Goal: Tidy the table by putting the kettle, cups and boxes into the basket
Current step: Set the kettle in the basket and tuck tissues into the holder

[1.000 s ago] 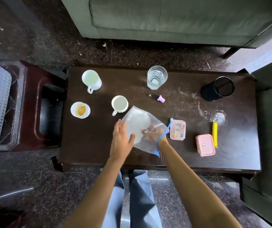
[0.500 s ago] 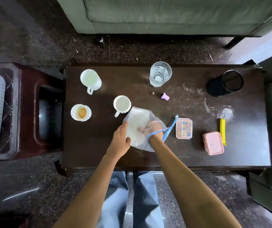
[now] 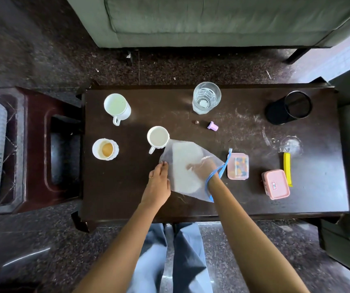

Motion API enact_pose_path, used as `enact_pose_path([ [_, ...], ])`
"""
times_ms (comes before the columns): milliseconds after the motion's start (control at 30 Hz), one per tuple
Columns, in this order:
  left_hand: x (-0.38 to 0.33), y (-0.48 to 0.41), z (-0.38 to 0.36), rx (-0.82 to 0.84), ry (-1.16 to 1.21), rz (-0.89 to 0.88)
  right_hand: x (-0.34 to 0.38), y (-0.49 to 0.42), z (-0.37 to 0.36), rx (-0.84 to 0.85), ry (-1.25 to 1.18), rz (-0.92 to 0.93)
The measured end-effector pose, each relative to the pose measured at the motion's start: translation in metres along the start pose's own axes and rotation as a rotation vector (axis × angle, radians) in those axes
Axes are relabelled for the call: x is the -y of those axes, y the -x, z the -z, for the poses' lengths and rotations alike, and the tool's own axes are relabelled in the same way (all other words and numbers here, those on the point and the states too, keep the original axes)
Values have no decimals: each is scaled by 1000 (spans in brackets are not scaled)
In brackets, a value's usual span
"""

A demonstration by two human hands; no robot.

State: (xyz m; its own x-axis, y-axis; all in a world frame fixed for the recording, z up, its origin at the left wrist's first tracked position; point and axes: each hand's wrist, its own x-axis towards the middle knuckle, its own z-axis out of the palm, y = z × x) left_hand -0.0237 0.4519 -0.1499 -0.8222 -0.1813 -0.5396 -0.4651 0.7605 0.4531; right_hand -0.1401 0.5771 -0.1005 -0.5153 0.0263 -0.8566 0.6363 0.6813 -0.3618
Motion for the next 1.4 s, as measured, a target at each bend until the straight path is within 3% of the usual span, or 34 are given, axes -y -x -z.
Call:
enact_pose_path([
  [300,-11,3,-7,-22,-135,41,-35,40,96,-87,15,61],
  [400,-12,5,-9,-20,-189,42,-42,63,123,-337,216,56],
  [500,-16,6,-7,-45,-184,64,-38,84,122,-569,130,150],
  [567,-28,7,3,-128,-8,44,-32,92,108,-661,99,353],
  [633,-52,11,21,-168,400,53,-23,97,85,-715,182,539],
  [733,-98,23,55,89,1264,139,-11,97,48,-673,281,668],
  [800,-114,27,65,186,1467,141,-5,98,29,-535,240,726],
  [867,-120,30,73,211,1523,155,-2,98,17,-379,141,765],
  [967,-117,31,81,173,1578,126,-4,99,14,-279,21,760],
  [1133,-108,27,91,258,1616,174,-6,101,24,-87,-318,624],
  [1267,-108,25,94,271,1604,183,2,101,25,-115,-408,598],
  [1400,-108,24,95,272,1588,186,10,101,23,-210,-329,615],
])
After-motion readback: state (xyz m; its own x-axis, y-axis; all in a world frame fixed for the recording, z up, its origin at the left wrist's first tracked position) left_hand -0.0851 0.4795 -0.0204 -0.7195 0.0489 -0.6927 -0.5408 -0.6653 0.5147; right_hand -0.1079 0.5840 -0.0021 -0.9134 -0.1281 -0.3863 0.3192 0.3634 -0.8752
